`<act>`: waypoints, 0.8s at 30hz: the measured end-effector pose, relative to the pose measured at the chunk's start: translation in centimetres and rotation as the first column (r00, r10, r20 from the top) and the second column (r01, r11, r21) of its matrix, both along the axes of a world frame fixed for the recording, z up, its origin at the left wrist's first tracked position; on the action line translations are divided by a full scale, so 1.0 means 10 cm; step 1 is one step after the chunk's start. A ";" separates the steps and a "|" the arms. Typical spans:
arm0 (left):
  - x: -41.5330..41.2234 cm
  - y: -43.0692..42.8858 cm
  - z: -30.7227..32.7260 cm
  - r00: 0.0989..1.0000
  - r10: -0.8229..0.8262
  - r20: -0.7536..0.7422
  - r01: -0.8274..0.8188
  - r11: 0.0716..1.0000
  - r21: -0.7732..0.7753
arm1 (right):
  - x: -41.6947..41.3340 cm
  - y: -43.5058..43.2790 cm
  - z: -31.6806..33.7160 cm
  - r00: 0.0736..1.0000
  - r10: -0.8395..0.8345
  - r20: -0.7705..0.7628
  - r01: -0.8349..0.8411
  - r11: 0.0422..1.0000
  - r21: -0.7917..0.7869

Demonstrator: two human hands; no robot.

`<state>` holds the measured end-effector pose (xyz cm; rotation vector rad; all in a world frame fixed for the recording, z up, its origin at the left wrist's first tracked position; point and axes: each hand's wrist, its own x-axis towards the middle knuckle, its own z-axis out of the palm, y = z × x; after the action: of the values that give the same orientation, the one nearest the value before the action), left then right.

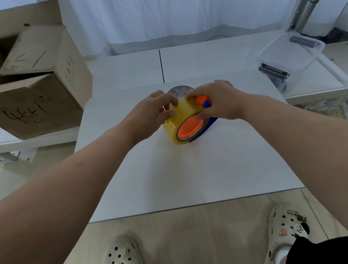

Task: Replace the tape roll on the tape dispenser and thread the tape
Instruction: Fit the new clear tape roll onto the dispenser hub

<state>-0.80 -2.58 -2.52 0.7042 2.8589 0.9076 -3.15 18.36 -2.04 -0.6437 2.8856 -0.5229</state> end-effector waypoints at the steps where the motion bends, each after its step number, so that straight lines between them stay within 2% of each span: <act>1: 0.00 0.00 0.01 1.000 -0.004 0.008 0.005 1.000 -0.016 | 0.00 0.00 0.01 1.000 0.009 -0.007 -0.009 1.000 0.004; 5: 0.00 0.01 0.01 0.999 -0.010 -0.043 0.008 0.999 -0.043 | -0.01 0.01 0.00 0.999 0.034 -0.018 -0.034 0.999 0.027; 9: 0.00 0.04 -0.01 0.994 -0.014 -0.105 0.012 1.000 -0.021 | -0.01 0.03 -0.01 0.992 0.035 -0.118 -0.023 0.995 0.101; 12: -0.02 0.10 -0.04 0.975 -0.072 -0.210 0.059 0.996 -0.070 | 0.01 0.04 -0.01 0.990 0.028 -0.141 -0.010 0.991 0.130; 19: 0.00 0.17 -0.03 0.902 -0.276 -0.331 0.192 0.945 -0.264 | 0.00 0.05 -0.06 0.996 0.045 -0.078 -0.047 0.999 -0.026; 24: -0.02 0.19 -0.03 0.909 -0.231 -0.347 0.162 0.962 -0.218 | -0.03 0.04 -0.11 0.999 0.034 -0.032 -0.035 0.998 -0.045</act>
<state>-1.04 -0.70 -2.78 1.2324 3.0504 0.5159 -3.50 18.76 -3.09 -0.7130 2.8933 -0.5806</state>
